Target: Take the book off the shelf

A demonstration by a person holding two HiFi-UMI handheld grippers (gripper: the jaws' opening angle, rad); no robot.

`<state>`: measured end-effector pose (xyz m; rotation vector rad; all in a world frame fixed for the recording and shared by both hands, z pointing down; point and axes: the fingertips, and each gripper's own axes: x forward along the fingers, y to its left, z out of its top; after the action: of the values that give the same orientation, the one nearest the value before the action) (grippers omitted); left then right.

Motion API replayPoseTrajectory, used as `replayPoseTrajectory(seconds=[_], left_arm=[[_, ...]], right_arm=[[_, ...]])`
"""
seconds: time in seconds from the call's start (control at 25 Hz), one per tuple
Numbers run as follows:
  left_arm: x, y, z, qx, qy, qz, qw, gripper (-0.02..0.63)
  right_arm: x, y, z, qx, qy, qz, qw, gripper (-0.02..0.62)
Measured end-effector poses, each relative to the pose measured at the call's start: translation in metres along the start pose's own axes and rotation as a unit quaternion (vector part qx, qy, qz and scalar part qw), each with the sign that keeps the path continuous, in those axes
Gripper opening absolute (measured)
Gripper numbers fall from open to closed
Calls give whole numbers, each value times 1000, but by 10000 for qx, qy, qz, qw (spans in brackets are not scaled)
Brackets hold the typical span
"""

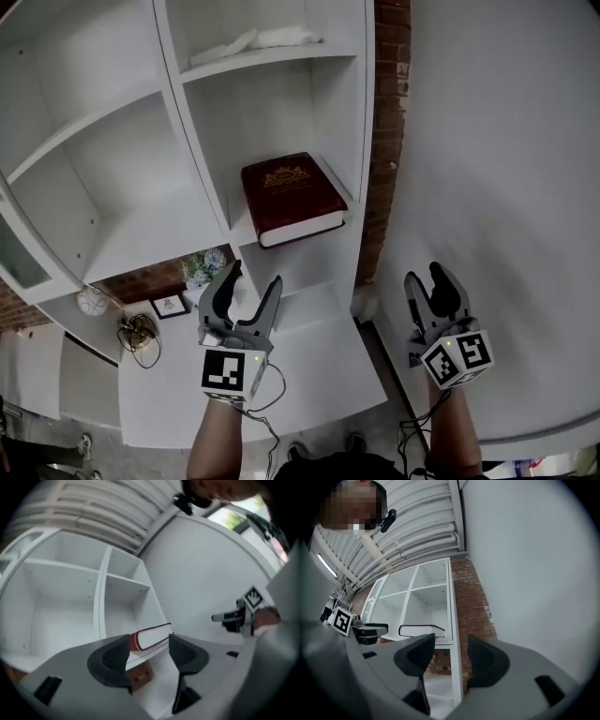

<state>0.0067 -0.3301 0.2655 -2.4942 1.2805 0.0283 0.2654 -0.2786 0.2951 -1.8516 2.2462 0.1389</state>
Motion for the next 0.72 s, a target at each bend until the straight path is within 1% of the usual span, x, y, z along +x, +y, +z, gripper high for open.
replayPoseTrajectory(seconds=[0.04, 0.08, 0.12, 0.16, 0.2, 0.24, 0.32, 0.36, 0.4, 0.44, 0.48, 0.52, 0.6, 0.72], left_arm=[[7, -1, 5, 645, 21, 17, 9979, 255], [13, -2, 9, 1207, 41, 32, 9927, 255], [19, -2, 11, 1727, 89, 46, 9849, 255], [26, -3, 12, 2252, 158, 51, 9742, 255], [32, -5, 13, 2804, 234, 43, 9596, 255], [38, -8, 12, 3367, 317, 19, 9411, 256], [51, -15, 8, 4365, 515, -74, 8982, 265], [58, -19, 4, 4731, 627, -131, 8787, 270], [65, -21, -1, 5007, 740, -180, 8623, 274], [71, -23, -5, 5214, 846, -213, 8488, 279], [76, -24, -9, 5372, 935, -225, 8380, 282], [81, -25, -12, 5491, 1001, -218, 8295, 283], [91, -25, -17, 5648, 1102, -177, 8177, 284], [104, -22, -27, 5762, 1329, -109, 8063, 285]], right_arm=[[-3, -2, 0, -10, -4, -82, 10000, 215], [-6, -3, 1, -28, -10, -155, 9999, 215], [-8, -4, 3, -52, -22, -220, 9997, 215], [-10, -5, 4, -78, -36, -274, 9996, 215], [-13, -6, 6, -102, -49, -321, 9994, 215], [-15, -7, 7, -122, -61, -369, 9992, 215], [-21, -12, 8, -137, -84, -488, 9987, 213], [-24, -14, 9, -127, -95, -550, 9984, 213], [-27, -17, 9, -111, -104, -603, 9981, 213], [-29, -20, 9, -94, -109, -645, 9978, 212], [-30, -22, 8, -82, -111, -675, 9976, 212], [-31, -24, 8, -74, -113, -695, 9975, 212], [-34, -27, 7, -60, -123, -712, 9974, 212], [-37, -32, 7, -22, -138, -707, 9974, 209]])
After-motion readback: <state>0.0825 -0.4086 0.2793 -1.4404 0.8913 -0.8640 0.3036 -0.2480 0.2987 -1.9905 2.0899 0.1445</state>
